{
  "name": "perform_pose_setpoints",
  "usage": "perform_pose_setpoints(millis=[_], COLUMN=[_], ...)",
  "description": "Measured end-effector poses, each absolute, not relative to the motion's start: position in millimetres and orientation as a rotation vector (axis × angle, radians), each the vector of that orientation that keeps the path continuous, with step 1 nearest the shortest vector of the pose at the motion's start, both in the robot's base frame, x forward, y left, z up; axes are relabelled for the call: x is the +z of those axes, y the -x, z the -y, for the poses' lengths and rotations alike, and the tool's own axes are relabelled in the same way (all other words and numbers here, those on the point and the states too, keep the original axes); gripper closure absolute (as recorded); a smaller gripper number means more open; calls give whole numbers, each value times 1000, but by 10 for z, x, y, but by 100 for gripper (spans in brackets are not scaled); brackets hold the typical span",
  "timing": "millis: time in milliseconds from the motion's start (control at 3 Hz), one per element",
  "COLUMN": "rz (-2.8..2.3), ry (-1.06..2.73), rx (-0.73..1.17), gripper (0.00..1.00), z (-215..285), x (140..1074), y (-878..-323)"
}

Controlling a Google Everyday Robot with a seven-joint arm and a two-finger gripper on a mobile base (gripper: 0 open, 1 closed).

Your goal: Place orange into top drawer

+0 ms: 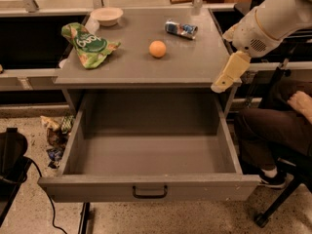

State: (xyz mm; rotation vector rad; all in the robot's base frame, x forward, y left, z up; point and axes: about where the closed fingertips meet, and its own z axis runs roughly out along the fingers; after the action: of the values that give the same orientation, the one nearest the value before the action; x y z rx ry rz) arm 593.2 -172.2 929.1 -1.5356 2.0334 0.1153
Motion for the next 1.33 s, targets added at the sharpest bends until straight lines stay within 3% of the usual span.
perform_pose_setpoints(millis=[667,1333], rz=[-1927,-1798], ry=[1489,1380], rx=[197,397], gripper=[0,0], z=[1585,1265], x=[9144,9090], y=[-6573,-7258])
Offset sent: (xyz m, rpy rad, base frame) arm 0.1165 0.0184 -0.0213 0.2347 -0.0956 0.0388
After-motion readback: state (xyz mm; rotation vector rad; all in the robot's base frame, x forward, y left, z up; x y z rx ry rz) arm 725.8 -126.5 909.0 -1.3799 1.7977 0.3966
